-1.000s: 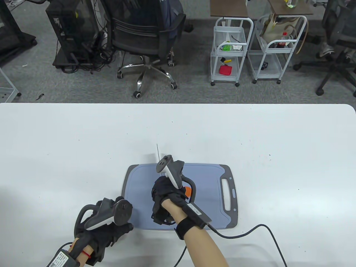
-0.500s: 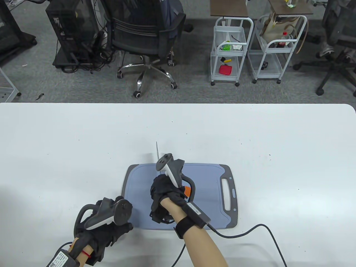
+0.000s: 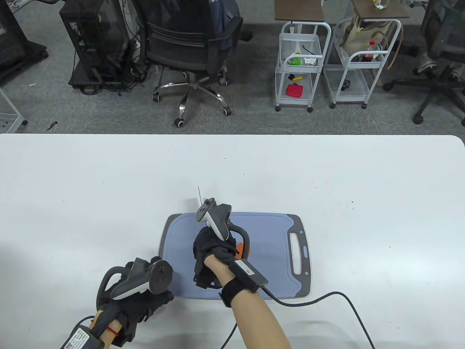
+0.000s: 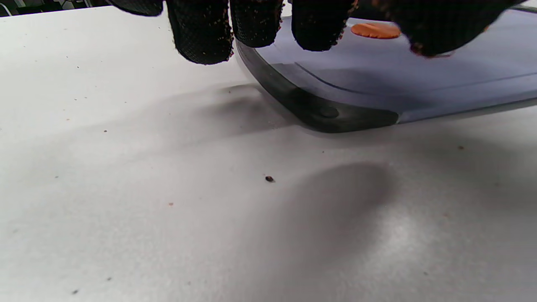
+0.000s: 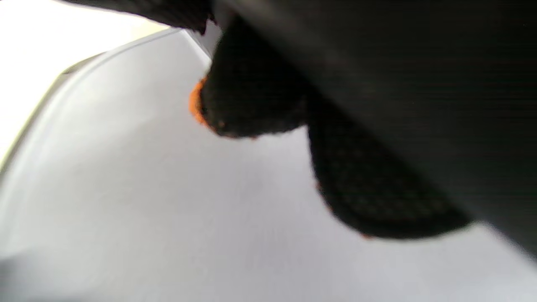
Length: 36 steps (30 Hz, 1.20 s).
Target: Chop plasticine discs into granules with repetitive downward strikes
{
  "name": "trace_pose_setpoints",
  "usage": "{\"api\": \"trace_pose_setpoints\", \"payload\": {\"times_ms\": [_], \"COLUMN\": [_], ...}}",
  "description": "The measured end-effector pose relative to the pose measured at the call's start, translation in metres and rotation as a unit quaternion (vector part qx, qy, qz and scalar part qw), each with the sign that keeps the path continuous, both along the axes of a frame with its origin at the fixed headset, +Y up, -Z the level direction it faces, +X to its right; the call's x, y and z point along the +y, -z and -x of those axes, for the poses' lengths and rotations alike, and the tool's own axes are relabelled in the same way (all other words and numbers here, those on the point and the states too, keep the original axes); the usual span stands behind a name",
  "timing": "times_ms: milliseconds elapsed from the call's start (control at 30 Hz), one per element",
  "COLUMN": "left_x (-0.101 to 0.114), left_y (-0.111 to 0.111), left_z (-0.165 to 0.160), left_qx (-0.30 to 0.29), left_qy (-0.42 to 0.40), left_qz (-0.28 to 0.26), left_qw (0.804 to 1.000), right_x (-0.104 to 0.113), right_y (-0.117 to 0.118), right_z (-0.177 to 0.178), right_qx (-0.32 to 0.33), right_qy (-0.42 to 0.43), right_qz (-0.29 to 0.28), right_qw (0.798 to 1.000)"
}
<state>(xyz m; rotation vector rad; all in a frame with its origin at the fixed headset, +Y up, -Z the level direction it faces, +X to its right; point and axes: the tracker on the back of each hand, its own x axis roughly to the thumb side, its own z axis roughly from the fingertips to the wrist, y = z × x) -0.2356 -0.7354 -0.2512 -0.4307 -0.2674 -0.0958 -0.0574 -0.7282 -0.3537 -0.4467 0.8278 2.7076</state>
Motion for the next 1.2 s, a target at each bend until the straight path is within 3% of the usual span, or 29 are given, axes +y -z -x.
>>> {"api": "trace_pose_setpoints", "payload": {"times_ms": [133,233,400,533,633,667,800,900,1033,1133,1200], "left_x": [-0.001,-0.005,-0.004,0.005,0.004,0.002,-0.003,-0.001,0.002,0.0,-0.002], "left_y": [0.001,0.001,-0.001,0.0,0.002,0.003,0.003,0.002,0.004,0.004,0.004], "left_z": [0.001,-0.001,-0.003,0.002,0.005,0.005,0.003,0.002,0.006,0.006,0.005], "left_qx": [0.002,-0.001,-0.007,0.003,0.009,0.01,0.006,0.003,0.012,0.01,0.009], "left_qy": [0.006,0.014,0.01,-0.009,-0.006,0.0,0.01,0.002,-0.004,0.009,0.011], "left_qz": [0.001,0.009,0.011,-0.008,-0.01,-0.005,0.004,0.002,-0.002,0.001,0.005], "left_qw": [1.0,1.0,1.0,1.0,1.0,1.0,1.0,1.0,1.0,1.0,1.0], "right_x": [-0.011,-0.017,-0.009,0.002,-0.012,-0.011,-0.016,-0.007,0.008,-0.007,-0.013], "right_y": [-0.017,-0.006,0.015,-0.007,-0.015,-0.017,0.001,0.011,-0.006,-0.01,-0.008], "right_z": [0.002,0.006,0.008,-0.002,0.003,0.005,0.016,0.012,0.009,0.012,0.014], "right_qx": [0.006,-0.007,-0.008,0.011,0.024,0.019,0.013,0.014,0.031,0.036,0.026], "right_qy": [-0.039,-0.031,-0.028,0.036,-0.008,-0.016,-0.027,-0.021,0.015,-0.004,-0.016], "right_qz": [-0.009,-0.041,-0.006,-0.01,0.018,-0.01,-0.032,-0.004,-0.018,0.011,-0.027], "right_qw": [0.999,0.999,1.0,0.999,1.0,1.0,0.999,1.0,0.999,0.999,0.999]}}
